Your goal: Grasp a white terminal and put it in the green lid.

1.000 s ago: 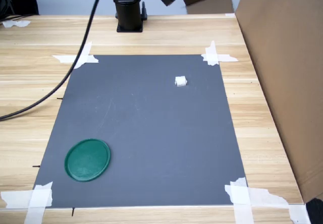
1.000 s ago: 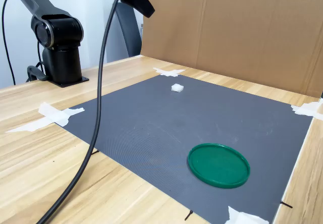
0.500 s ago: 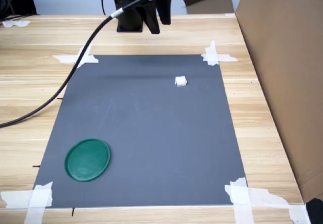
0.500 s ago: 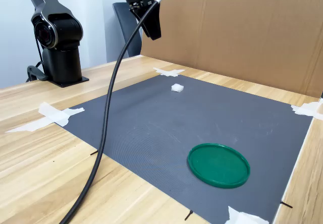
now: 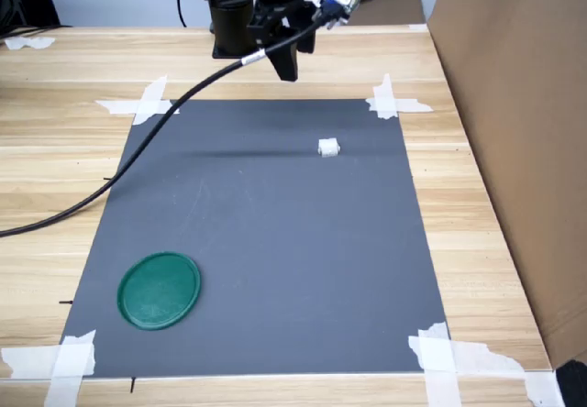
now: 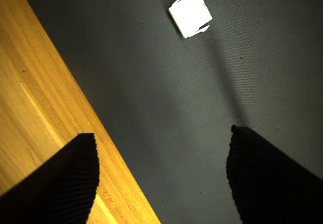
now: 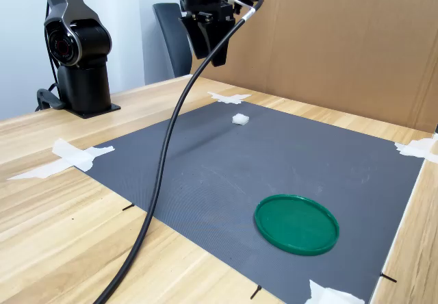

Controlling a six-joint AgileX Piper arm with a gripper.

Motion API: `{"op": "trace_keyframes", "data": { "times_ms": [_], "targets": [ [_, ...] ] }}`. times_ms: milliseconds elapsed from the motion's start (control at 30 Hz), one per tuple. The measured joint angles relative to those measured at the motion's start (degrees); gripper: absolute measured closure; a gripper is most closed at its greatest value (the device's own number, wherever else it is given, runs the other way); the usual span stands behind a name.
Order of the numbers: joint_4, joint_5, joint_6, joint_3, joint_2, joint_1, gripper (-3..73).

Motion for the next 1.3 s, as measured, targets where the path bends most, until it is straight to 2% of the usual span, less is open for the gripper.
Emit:
{"op": "trace_keyframes", "data": {
  "times_ms": [267,367,433,533,633,1100,1300],
  "targets": [
    [-0.19,-4.49,-0.65,0.0,4.24,0.0,6.2],
    [-0.19,-6.83,-4.64,-0.01,5.78,0.0,6.2],
    [-1.46,-8.39,-6.5,-0.01,7.08,1.59,6.2],
    [-3.17,-9.61,-3.51,-0.01,8.37,5.63,6.2],
    [-3.37,-10.35,-1.55,-0.01,8.86,6.79,6.2],
    [-3.42,-13.13,0.65,-0.59,13.8,7.35,6.2],
    [-0.67,-12.23,3.9,-5.88,13.9,7.35,8.7]
  ]
}}
